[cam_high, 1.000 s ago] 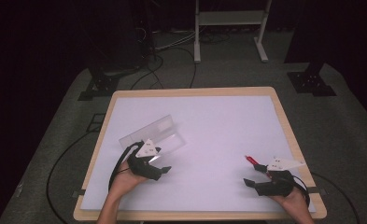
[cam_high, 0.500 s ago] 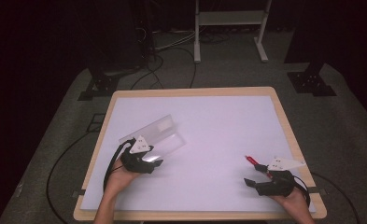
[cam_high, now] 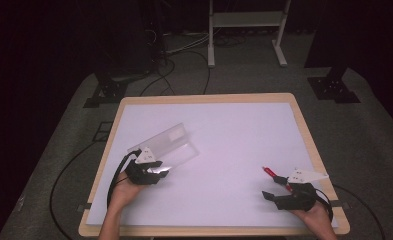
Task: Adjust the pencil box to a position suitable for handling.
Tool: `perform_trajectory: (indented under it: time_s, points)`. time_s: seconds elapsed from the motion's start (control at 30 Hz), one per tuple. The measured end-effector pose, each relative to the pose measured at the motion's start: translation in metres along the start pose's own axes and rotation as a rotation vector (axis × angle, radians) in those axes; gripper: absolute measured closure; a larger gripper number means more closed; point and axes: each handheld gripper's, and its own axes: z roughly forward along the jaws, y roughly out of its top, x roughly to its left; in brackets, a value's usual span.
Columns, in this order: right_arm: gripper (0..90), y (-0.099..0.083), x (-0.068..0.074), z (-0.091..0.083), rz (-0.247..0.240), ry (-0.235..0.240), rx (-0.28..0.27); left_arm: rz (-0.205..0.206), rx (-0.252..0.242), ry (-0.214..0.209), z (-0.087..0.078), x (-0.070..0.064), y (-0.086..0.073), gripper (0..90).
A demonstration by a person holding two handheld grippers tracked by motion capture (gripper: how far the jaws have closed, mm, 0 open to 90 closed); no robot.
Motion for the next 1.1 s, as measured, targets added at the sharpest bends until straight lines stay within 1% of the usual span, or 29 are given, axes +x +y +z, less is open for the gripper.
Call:
perform_trajectory:
  time_s: [0.07,0.1,0.17,0.27,0.3,0.33,0.4,0.5,0.7,0.73,0.8,1.0,1.1]
  points:
    - [25.5,-0.0001,-0.0003,0.0002,0.001,0.0,0.0,-0.002,0.002,-0.003,0.0006,-0.0003,-0.0004,56.4]
    - [25.5,-0.0003,-0.0006,0.0004,0.0,0.001,0.003,0.006,0.009,-0.01,0.0018,-0.0001,-0.001,58.4]
    - [25.5,-0.0004,-0.0001,0.0003,-0.001,0.001,0.004,0.011,0.016,-0.007,0.0023,0.0002,-0.0011,60.7]
    - [25.5,-0.0005,-0.0001,-0.0001,0.0,0.003,0.001,0.011,0.017,-0.009,0.0022,0.0002,-0.0017,62.6]
    - [25.5,-0.0006,-0.0007,0.0005,0.0,0.001,0.001,0.014,0.029,-0.008,0.0022,0.0005,-0.0021,65.9]
    - [25.5,-0.0006,-0.0007,0.0005,0.0,0.001,0.001,0.014,0.029,-0.008,0.0022,0.0005,-0.0021,67.0]
    - [25.5,-0.0007,-0.0004,0.0008,-0.004,0.003,0.006,0.018,0.045,-0.019,0.004,0.0012,-0.0029,69.3]
    - [25.5,-0.0008,-0.0003,0.0002,-0.001,0.004,0.002,0.011,0.051,-0.016,0.0055,0.0015,-0.0036,71.6]
    - [25.5,-0.0013,-0.0006,0.0007,-0.001,0.004,0.006,0.021,0.059,-0.014,0.0066,0.0008,-0.0035,75.1]
    - [25.5,-0.0013,-0.0002,0.0001,-0.002,0.004,0.003,0.021,0.062,-0.014,0.0068,0.0012,-0.0037,77.2]
    - [25.5,-0.0014,-0.0006,-0.0001,0.001,0.005,0.001,0.021,0.069,-0.016,0.0074,0.0014,-0.0043,78.8]
    - [25.5,-0.0016,0.0,0.0005,-0.005,0.007,0.004,0.019,0.081,-0.019,0.0095,0.0018,-0.0049,79.9]
    - [25.5,-0.0022,-0.0003,0.0012,0.002,0.01,0.007,0.017,0.081,-0.02,0.0102,0.0014,-0.005,81.3]
